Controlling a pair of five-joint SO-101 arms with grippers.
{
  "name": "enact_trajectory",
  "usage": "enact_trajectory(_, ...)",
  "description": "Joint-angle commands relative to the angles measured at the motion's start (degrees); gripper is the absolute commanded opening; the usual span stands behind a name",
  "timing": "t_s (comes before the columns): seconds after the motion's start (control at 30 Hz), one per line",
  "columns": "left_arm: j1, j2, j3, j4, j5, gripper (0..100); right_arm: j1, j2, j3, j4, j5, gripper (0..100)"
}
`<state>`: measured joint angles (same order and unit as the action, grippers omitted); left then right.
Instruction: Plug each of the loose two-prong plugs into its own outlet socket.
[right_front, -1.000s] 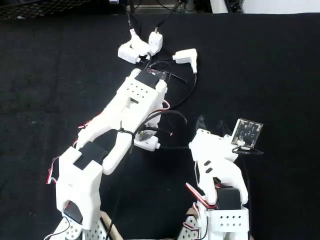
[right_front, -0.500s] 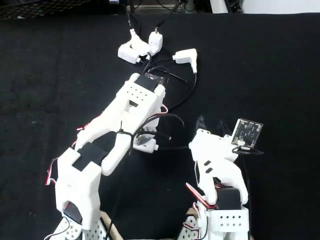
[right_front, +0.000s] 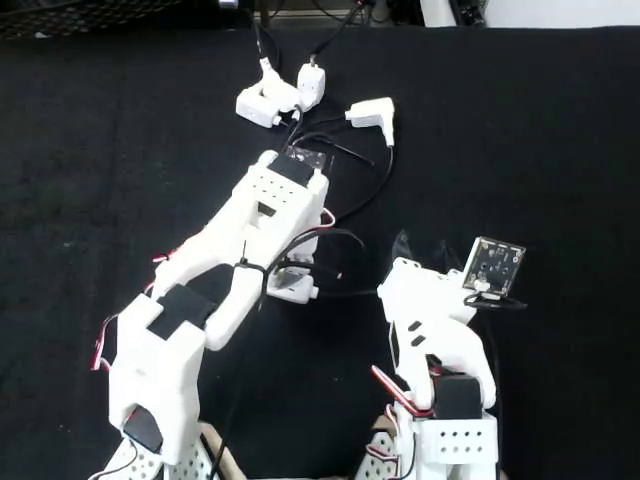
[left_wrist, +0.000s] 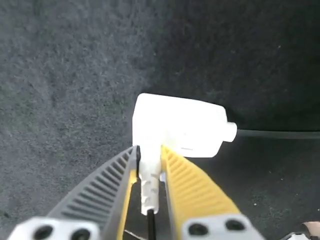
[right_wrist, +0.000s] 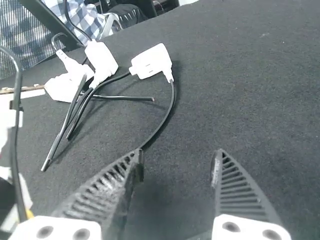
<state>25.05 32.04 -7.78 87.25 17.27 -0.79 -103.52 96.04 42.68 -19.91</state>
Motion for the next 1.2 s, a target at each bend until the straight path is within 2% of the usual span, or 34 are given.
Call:
enact_trajectory(0.0,-0.66,3.16,0.31,-5.98,0.53,3,-0.7,-2.24,0.57,-0.09,0.44,22.7)
enact_trajectory(0.23,-0.22,7.38,-0.13,-9.58,0.18,3,-0.7,-2.24,0.57,-0.09,0.44,22.7)
enact_trajectory(0.5,-0.57,14.07,-10.15,-1.41,0.18,4,-0.7,-2.24,0.57,-0.09,0.44,22.7)
enact_trajectory(0.57,-0.66,15.56,-13.67,1.49,0.44,9,-0.7,-2.24,0.57,-0.09,0.44,22.7)
enact_trajectory(0.73,-0.66,16.44,-20.26,9.14,5.36,35,-0.7,-2.24,0.57,0.0,0.44,22.7)
enact_trajectory(0.93,-1.63,15.91,-26.68,12.75,3.08,36,-0.7,-2.24,0.57,0.18,2.29,23.0)
enact_trajectory(1.03,-4.35,14.68,-30.46,13.63,3.16,36,-0.79,-2.51,0.57,1.23,6.51,23.0)
enact_trajectory(1.17,-8.84,11.87,-32.04,13.54,3.08,36,-0.79,-2.51,0.57,1.41,7.03,23.0)
